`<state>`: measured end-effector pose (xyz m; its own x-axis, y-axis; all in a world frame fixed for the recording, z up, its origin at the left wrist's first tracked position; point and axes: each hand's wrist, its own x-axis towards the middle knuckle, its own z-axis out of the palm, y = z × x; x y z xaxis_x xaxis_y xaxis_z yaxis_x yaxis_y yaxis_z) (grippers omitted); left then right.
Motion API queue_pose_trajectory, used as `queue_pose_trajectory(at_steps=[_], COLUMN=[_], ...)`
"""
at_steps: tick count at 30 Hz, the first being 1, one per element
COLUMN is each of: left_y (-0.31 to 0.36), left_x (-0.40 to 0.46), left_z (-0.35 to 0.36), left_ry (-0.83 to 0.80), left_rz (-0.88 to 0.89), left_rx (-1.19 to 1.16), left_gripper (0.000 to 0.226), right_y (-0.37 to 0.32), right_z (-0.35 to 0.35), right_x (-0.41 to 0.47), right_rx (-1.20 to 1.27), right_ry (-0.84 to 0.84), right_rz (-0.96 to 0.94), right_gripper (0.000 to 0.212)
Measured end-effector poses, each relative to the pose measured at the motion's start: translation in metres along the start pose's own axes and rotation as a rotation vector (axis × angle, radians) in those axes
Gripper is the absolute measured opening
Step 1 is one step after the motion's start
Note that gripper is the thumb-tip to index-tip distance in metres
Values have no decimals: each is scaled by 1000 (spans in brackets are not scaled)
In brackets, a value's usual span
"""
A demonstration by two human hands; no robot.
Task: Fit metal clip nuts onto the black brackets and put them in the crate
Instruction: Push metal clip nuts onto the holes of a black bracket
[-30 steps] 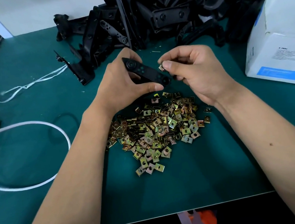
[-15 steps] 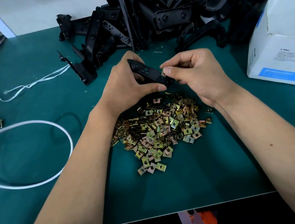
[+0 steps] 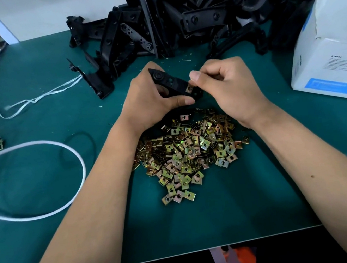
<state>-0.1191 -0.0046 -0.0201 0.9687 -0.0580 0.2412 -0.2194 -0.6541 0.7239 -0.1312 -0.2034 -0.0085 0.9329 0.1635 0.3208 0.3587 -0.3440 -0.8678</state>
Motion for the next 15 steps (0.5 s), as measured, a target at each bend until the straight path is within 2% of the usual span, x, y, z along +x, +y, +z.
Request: queue_pose_trajectory(at_steps=[3,5,8,11,13,15], left_y=[0,0,-2,-3,-3,-5], left_x=[1,2,2,3,4,5], left_z=[1,-2,-12,-23,-24,-23], left_ry=[31,84,151,252,299,298], left_rz=[-5,-55,-118,-134,-147,-156], left_rx=[29,0,-230,-431,-432,-394], left_gripper=[70,66,61,70,74,71], right_y=[0,1,7,7,5,2], right_z=[-3,0,1,0,2,3], right_x=[-1,-1,3,2,0,1], right_rx=[55,27,-141,-337,-424,-440], right_ry=[-42,-3,68,-185,-349,-420], right_rz=[22,61,78,-31,-64,-64], right_gripper=[26,22,17,10,11,10])
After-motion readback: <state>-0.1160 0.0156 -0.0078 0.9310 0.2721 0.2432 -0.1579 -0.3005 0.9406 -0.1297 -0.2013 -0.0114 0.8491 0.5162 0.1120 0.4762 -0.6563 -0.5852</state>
